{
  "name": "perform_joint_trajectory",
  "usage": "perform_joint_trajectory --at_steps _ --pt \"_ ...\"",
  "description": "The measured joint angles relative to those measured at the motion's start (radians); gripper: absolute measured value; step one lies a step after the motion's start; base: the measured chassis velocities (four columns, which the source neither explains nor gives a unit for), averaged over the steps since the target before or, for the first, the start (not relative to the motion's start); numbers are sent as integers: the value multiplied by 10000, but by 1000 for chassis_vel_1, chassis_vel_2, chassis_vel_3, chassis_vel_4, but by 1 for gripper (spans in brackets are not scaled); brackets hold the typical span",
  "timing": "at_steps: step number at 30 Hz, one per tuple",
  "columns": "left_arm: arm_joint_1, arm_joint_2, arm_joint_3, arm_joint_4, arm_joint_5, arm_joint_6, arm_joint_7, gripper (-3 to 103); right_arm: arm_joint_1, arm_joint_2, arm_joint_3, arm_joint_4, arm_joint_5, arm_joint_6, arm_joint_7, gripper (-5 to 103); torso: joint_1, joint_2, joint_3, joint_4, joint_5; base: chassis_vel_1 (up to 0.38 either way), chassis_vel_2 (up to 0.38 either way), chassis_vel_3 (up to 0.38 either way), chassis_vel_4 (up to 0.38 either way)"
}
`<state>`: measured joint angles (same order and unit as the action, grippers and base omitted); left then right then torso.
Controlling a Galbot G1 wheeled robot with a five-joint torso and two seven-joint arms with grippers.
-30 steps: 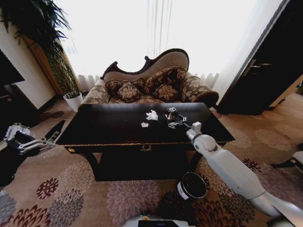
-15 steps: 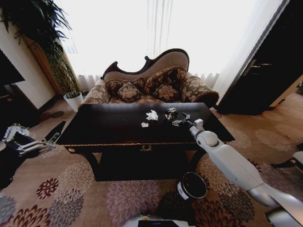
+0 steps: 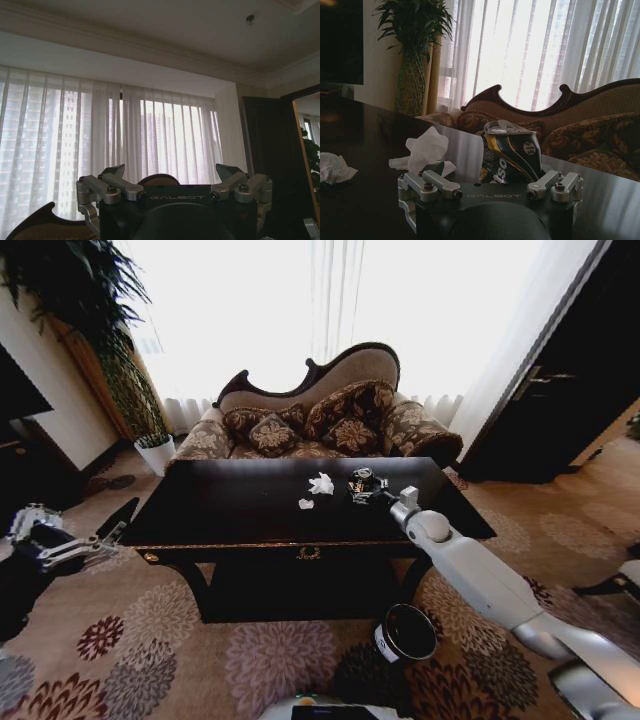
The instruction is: Move to the front of the table and place the trash on the table into the trash bin.
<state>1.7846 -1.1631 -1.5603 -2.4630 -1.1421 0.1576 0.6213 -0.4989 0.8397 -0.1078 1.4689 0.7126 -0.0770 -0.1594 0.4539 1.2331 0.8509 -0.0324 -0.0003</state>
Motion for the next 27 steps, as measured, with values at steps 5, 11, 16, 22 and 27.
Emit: perform_joint_trajectory --at_steps 5,11,16,22,27 --pt "-93 18 175 67 119 -15 17 100 -321 -66 308 246 29 40 -161 77 0 1 0 -2 1 0 0 0 0" --pt "-163 75 269 109 142 -16 18 100 -575 -110 511 361 6 39 -174 56 0 1 0 -2 1 0 0 0 0" --pt "-191 124 294 143 146 -16 18 100 -805 -122 679 513 -24 39 -180 39 0 1 0 -1 1 0 0 0 0" --pt "-269 153 317 187 128 -19 17 100 -1504 -111 1243 1174 -1 37 -283 18 0 1 0 -1 1 0 0 0 0" --pt "-349 174 368 215 114 -24 15 100 -2079 -292 1712 1670 610 275 -901 3 0 1 0 -1 0 0 0 0 0"
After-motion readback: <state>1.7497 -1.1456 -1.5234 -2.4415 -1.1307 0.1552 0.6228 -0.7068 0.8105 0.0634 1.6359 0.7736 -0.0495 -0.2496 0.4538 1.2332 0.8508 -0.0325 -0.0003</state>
